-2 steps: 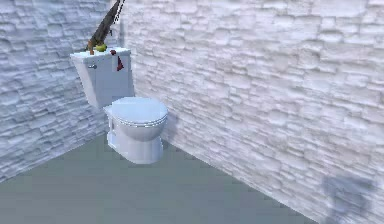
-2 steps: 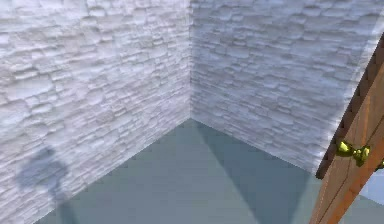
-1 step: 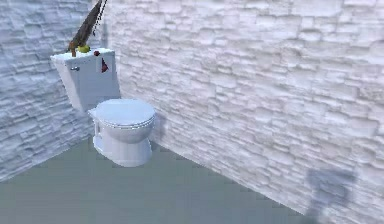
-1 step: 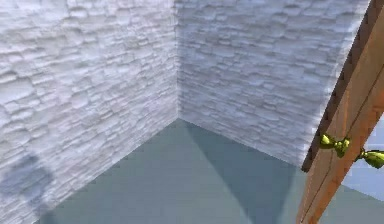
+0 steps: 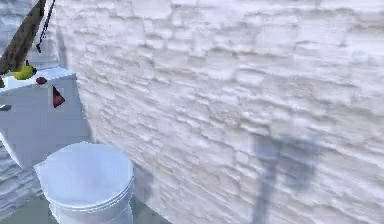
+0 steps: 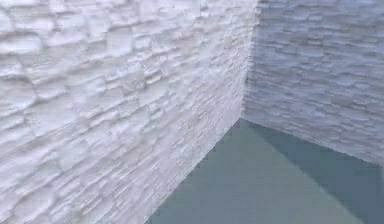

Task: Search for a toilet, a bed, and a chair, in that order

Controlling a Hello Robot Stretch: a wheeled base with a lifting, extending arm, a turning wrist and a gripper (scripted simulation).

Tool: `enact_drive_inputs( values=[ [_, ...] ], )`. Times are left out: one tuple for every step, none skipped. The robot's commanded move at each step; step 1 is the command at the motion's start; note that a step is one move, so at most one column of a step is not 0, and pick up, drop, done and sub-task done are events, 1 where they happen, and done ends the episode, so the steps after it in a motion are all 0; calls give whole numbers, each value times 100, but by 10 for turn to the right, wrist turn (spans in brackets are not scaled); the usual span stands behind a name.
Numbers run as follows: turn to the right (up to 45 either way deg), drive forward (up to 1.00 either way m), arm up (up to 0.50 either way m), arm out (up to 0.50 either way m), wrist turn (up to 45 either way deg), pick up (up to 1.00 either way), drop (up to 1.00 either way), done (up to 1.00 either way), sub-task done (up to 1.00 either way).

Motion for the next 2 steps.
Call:
enact_drive_inputs(
  values=[
    [-330, 0, 0, 0, 0, 0, 0, 0, 0],
    [0, 0, 0, 0, 0, 0, 0, 0, 100]
  ],
)
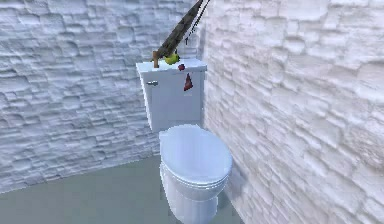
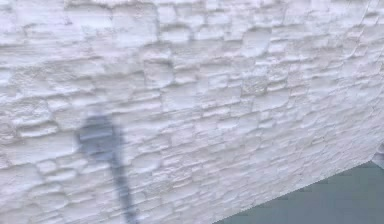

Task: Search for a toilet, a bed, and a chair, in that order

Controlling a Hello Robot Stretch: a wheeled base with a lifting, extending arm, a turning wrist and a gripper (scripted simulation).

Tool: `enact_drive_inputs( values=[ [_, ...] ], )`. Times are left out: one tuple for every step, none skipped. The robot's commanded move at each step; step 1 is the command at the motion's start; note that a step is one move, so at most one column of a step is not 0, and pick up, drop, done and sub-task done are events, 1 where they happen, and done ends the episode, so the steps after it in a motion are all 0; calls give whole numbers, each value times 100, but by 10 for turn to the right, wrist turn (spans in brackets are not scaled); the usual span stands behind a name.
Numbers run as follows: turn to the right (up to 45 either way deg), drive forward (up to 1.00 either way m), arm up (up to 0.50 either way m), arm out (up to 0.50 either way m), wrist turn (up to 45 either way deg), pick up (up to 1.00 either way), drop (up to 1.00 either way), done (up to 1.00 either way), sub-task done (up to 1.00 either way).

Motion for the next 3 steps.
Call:
enact_drive_inputs(
  values=[
    [-450, 0, 0, 0, 0, 0, 0, 0, 0],
    [-450, 0, 0, 0, 0, 0, 0, 0, 0],
    [-450, 0, 0, 0, 0, 0, 0, 0, 0]
  ],
)
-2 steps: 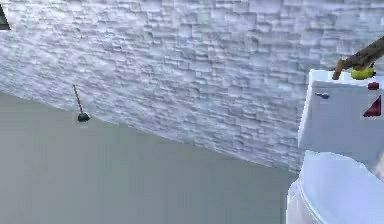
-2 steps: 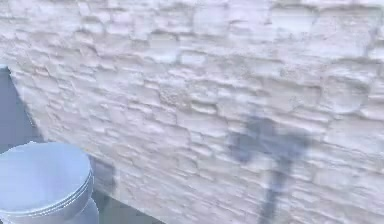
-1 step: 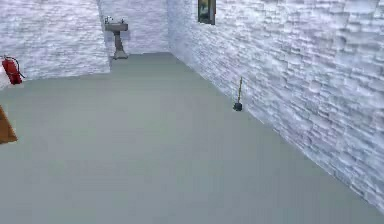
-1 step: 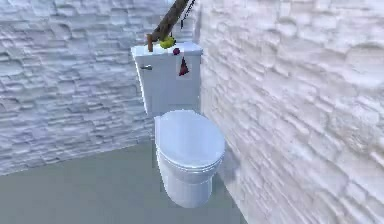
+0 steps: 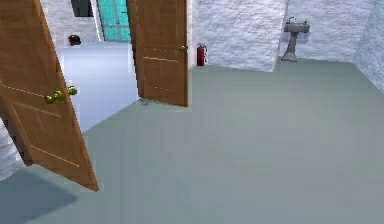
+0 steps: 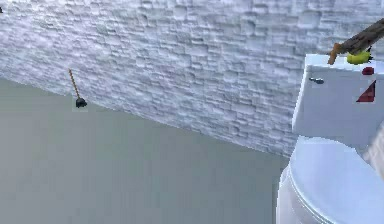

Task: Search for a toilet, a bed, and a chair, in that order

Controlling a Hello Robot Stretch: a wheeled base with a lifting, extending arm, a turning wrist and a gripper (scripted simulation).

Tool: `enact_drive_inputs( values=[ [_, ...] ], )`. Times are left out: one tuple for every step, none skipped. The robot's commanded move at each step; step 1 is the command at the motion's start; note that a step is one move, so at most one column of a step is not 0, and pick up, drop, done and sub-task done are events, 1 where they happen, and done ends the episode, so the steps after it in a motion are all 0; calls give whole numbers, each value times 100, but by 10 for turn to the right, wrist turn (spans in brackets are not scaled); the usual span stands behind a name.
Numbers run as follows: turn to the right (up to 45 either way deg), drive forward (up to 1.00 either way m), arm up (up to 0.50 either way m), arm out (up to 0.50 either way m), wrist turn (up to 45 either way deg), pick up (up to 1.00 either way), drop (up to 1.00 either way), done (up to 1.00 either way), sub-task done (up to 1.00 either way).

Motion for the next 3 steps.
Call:
enact_drive_inputs(
  values=[
    [-90, 0, 0, 0, 0, 0, 0, 0, 0],
    [0, 100, 0, 0, 0, 0, 0, 0, 0],
    [-60, 0, 0, 0, 0, 0, 0, 0, 0]
  ],
)
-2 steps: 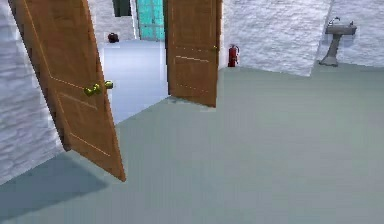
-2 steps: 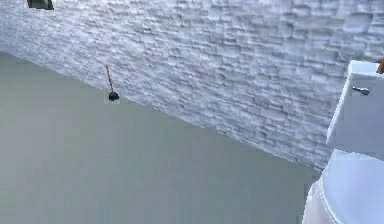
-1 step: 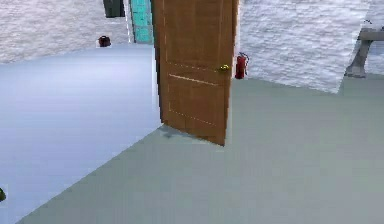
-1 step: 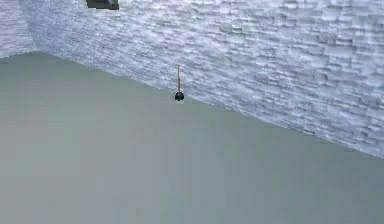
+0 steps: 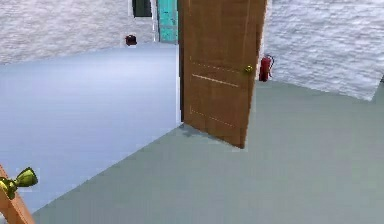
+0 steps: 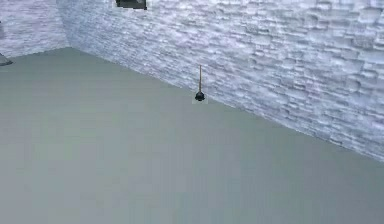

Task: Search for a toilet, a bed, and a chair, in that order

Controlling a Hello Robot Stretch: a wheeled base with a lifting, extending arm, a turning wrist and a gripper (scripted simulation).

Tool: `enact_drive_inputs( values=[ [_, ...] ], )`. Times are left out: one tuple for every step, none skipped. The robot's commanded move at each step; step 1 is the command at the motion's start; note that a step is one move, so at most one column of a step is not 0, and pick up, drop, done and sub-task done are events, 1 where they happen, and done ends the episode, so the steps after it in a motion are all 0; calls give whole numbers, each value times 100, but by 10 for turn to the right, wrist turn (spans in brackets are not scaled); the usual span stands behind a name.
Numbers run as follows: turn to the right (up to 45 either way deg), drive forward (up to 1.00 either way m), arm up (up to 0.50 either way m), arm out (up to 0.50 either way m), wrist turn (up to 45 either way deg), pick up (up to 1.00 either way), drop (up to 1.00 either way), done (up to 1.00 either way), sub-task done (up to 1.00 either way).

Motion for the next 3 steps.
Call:
enact_drive_inputs(
  values=[
    [0, 75, 0, 0, 0, 0, 0, 0, 0],
    [-450, 0, 0, 0, 0, 0, 0, 0, 0],
    [0, 100, 0, 0, 0, 0, 0, 0, 0]
  ],
)
